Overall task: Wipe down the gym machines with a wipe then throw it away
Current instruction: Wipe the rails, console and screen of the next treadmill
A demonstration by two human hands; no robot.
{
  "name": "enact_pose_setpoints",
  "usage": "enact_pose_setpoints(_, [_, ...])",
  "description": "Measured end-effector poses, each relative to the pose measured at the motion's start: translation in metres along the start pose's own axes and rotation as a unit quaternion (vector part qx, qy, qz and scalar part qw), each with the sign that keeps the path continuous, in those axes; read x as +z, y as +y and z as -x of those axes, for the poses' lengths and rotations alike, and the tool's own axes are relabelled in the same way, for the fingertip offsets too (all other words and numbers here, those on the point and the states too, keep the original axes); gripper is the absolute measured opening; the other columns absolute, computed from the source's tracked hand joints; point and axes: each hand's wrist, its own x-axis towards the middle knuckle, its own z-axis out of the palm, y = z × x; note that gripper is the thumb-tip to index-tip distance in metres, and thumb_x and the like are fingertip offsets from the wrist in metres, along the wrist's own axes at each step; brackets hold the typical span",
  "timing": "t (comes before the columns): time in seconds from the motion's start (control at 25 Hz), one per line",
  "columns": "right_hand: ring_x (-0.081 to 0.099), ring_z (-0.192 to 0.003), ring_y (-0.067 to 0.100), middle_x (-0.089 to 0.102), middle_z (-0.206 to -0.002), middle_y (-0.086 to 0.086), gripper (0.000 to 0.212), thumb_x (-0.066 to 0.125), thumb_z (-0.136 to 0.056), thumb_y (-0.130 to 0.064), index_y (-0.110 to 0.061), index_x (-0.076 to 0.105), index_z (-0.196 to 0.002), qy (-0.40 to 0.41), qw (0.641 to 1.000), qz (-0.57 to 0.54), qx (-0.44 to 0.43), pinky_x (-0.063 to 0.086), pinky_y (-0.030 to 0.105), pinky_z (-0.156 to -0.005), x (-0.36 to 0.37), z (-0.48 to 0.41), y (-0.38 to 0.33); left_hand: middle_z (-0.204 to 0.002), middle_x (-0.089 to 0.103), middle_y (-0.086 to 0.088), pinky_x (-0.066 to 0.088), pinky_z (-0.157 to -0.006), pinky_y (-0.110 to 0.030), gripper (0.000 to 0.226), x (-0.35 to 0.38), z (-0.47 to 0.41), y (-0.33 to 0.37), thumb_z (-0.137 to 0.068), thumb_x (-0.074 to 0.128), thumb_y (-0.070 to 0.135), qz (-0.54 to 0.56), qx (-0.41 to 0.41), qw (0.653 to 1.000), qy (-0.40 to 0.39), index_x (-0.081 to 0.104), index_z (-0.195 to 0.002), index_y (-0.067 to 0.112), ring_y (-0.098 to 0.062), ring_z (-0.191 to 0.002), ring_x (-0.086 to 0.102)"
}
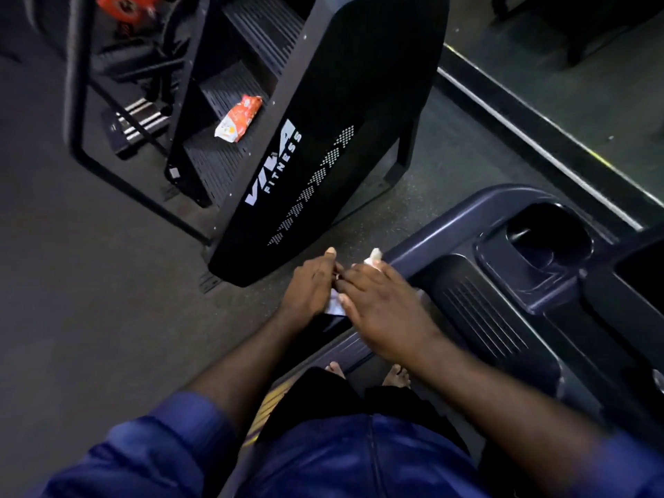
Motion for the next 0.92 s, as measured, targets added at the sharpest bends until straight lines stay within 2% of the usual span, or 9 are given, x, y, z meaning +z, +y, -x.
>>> enact_pose_setpoints(0.24, [0.065, -0.095, 0.026, 0.074, -0.1, 0.003, 0.06, 0.018, -0.103, -0.044, -0.02, 0.072, -0.093, -0.179, 0.966, 0.15, 0.11, 0.043, 0.042, -0.097, -0.028, -0.054, 0.058, -0.108, 0.076, -0.011, 0.048, -0.098, -0.039, 0.059, -0.001, 0.002, 0.006, -0.115, 0.026, 0.041, -0.082, 0.054, 0.994, -0.044, 0.075, -0.109, 0.008, -0.031, -0.108, 0.068])
enact_pose_setpoints(0.32, [0.066, -0.094, 0.027, 0.074, -0.098, 0.003, 0.056, 0.022, -0.104, -0.045, -0.02, 0.072, -0.095, -0.203, 0.968, 0.127, 0.078, 0.045, 0.043, -0.096, -0.018, -0.058, 0.03, -0.101, 0.076, -0.008, 0.043, -0.086, -0.033, 0.063, -0.002, 0.0, 0.005, -0.115, 0.026, 0.045, -0.066, 0.029, 0.994, -0.078, 0.074, -0.091, 0.012, -0.028, -0.106, 0.067])
enact_pose_setpoints(0.4, [0.065, -0.098, 0.025, 0.071, -0.097, -0.001, 0.046, 0.029, -0.105, -0.046, -0.025, 0.07, -0.103, -0.172, 0.981, 0.076, 0.046, 0.044, 0.044, -0.1, -0.015, -0.039, 0.01, -0.097, 0.075, -0.004, 0.038, -0.081, -0.03, 0.064, -0.003, -0.001, 0.006, -0.113, 0.028, 0.051, -0.04, -0.026, 0.994, -0.098, 0.069, -0.079, 0.016, -0.023, -0.104, 0.067])
enact_pose_setpoints(0.48, [0.062, -0.106, 0.02, 0.067, -0.102, -0.005, 0.043, 0.028, -0.106, -0.047, -0.029, 0.067, -0.11, -0.153, 0.986, 0.056, 0.043, 0.039, 0.042, -0.107, -0.026, -0.027, 0.026, -0.105, 0.073, 0.0, 0.036, -0.087, -0.03, 0.063, -0.002, -0.002, 0.006, -0.111, 0.028, 0.057, -0.038, -0.048, 0.991, -0.119, 0.074, -0.089, 0.019, -0.02, -0.105, 0.064])
enact_pose_setpoints(0.6, [0.062, -0.116, 0.024, 0.071, -0.12, 0.001, 0.053, 0.021, -0.106, -0.048, -0.025, 0.068, -0.115, -0.265, 0.945, 0.133, 0.135, 0.038, 0.039, -0.107, -0.04, -0.058, 0.075, -0.111, 0.074, 0.0, 0.043, -0.094, -0.034, 0.073, 0.0, -0.006, 0.003, -0.109, 0.022, 0.066, -0.035, -0.045, 0.987, -0.149, 0.078, -0.105, 0.02, -0.019, -0.101, 0.065])
enact_pose_setpoints(0.72, [0.061, -0.125, 0.026, 0.066, -0.137, 0.006, 0.063, 0.016, -0.104, -0.053, -0.023, 0.066, -0.128, -0.35, 0.908, 0.173, 0.152, 0.041, 0.04, -0.101, -0.035, -0.094, 0.07, -0.131, 0.072, -0.002, 0.043, -0.112, -0.045, 0.076, 0.002, -0.007, -0.002, -0.105, 0.018, 0.073, 0.0, -0.042, 0.988, -0.146, 0.075, -0.124, 0.026, -0.023, -0.121, 0.065])
enact_pose_setpoints(0.76, [0.063, -0.119, 0.025, 0.069, -0.129, 0.005, 0.063, 0.015, -0.104, -0.053, -0.024, 0.067, -0.123, -0.345, 0.919, 0.144, 0.121, 0.041, 0.04, -0.098, -0.029, -0.091, 0.055, -0.136, 0.07, -0.001, 0.04, -0.116, -0.047, 0.078, 0.001, -0.008, -0.002, -0.103, 0.016, 0.076, 0.013, -0.037, 0.989, -0.144, 0.073, -0.128, 0.029, -0.023, -0.126, 0.063])
enact_pose_setpoints(0.84, [0.064, -0.101, 0.019, 0.071, -0.104, -0.002, 0.054, 0.02, -0.105, -0.05, -0.026, 0.068, -0.104, -0.238, 0.967, 0.065, 0.054, 0.04, 0.041, -0.098, -0.025, -0.058, 0.021, -0.136, 0.07, -0.002, 0.039, -0.117, -0.052, 0.093, 0.001, -0.012, -0.003, -0.091, 0.008, 0.09, 0.005, -0.031, 0.99, -0.14, 0.072, -0.124, 0.031, -0.025, -0.128, 0.061])
enact_pose_setpoints(0.92, [0.06, -0.104, 0.015, 0.064, -0.101, -0.008, 0.046, 0.024, -0.107, -0.047, -0.027, 0.065, -0.109, -0.151, 0.988, 0.021, 0.035, 0.036, 0.041, -0.108, -0.026, -0.025, 0.032, -0.135, 0.068, -0.004, 0.041, -0.114, -0.054, 0.105, 0.001, -0.013, -0.005, -0.081, 0.0, 0.095, -0.033, -0.024, 0.988, -0.148, 0.069, -0.127, 0.03, -0.027, -0.127, 0.061])
